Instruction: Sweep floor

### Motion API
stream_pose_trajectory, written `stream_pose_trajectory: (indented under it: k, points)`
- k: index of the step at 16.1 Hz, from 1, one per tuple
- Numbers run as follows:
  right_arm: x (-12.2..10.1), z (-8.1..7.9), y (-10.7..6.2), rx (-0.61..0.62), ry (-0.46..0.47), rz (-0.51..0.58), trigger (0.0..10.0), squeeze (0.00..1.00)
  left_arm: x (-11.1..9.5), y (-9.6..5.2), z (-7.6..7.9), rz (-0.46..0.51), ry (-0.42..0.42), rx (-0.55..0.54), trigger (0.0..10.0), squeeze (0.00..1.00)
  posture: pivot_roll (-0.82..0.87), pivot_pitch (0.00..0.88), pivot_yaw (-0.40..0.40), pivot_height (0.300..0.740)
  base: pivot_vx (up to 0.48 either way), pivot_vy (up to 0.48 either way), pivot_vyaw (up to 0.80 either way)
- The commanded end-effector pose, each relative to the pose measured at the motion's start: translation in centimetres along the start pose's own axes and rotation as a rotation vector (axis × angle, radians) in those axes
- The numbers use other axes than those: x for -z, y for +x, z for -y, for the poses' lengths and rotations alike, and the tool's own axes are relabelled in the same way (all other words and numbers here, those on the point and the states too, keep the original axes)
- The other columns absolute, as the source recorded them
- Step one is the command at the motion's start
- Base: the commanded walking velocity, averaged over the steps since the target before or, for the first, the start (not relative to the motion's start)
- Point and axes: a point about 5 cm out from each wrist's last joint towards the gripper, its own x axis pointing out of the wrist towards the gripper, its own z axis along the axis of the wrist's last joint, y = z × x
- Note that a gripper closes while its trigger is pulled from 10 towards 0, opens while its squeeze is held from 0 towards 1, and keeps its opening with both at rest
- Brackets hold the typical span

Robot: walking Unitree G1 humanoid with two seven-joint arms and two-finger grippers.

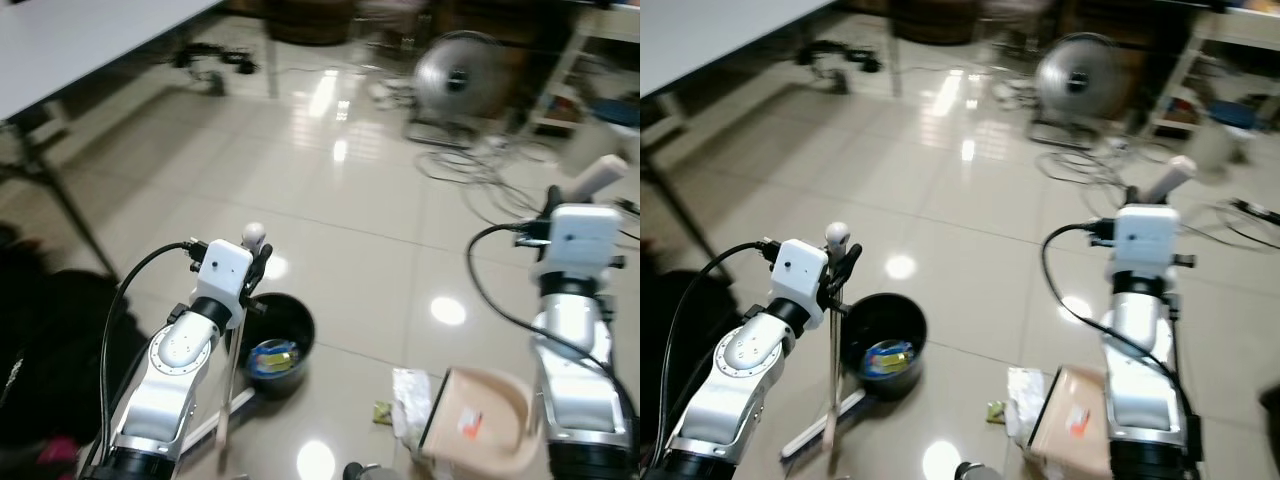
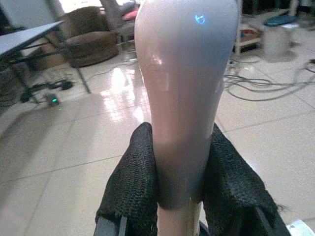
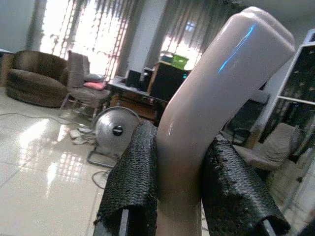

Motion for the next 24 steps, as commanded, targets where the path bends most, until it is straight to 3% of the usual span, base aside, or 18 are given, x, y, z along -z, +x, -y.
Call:
stream_pose_trajectory:
  k: [1,6,9,13,17,20,23,24]
  points:
    - [0.0,-0.3,-0.1,-0.02,-0.001,0.007,10.0,0.0,-0.1,-0.2,0.0,-0.007,0.01,0.024,10.0,0.0,0.01,0.0,-0.016,0.74,0.0,0.0,-0.8]
    - [0.0,-1.8,-0.3,-0.117,0.101,-0.001,10.0,0.0,1.1,-1.1,1.2,-0.081,0.029,0.258,10.0,0.0,0.01,0.0,-0.014,0.74,0.0,0.0,-0.8]
    - [-0.3,-2.3,-0.1,-0.129,0.125,0.016,10.0,0.0,0.5,-0.5,1.2,-0.042,-0.002,0.215,10.0,0.0,0.01,0.0,-0.012,0.74,0.0,0.0,-0.8]
    - [-1.1,-2.9,0.1,-0.188,0.11,0.062,10.0,0.0,-0.5,0.3,1.7,0.02,-0.112,0.205,10.0,0.0,0.01,0.0,-0.014,0.74,0.0,0.0,-0.8]
    - [-1.9,-2.6,1.0,-0.206,0.096,0.129,10.0,0.0,-1.9,1.3,1.7,0.081,-0.116,0.146,10.0,0.0,0.0,0.0,-0.017,0.74,0.0,0.0,-0.8]
    - [-2.5,-3.5,1.1,-0.268,0.158,0.171,10.0,0.0,-3.5,2.0,1.1,0.157,-0.104,0.04,10.0,0.0,-0.01,0.0,-0.012,0.74,0.0,0.0,-0.8]
    - [-3.0,-4.4,1.0,-0.329,0.317,0.188,10.0,0.0,-4.1,2.3,0.5,0.169,-0.093,-0.025,10.0,0.0,0.0,0.0,-0.007,0.74,0.0,0.0,-0.68]
    - [-2.8,-5.3,0.5,-0.376,0.342,0.17,10.0,0.0,-4.1,2.3,0.3,0.164,-0.074,-0.043,10.0,0.0,0.0,0.0,-0.005,0.74,0.0,0.0,0.0]
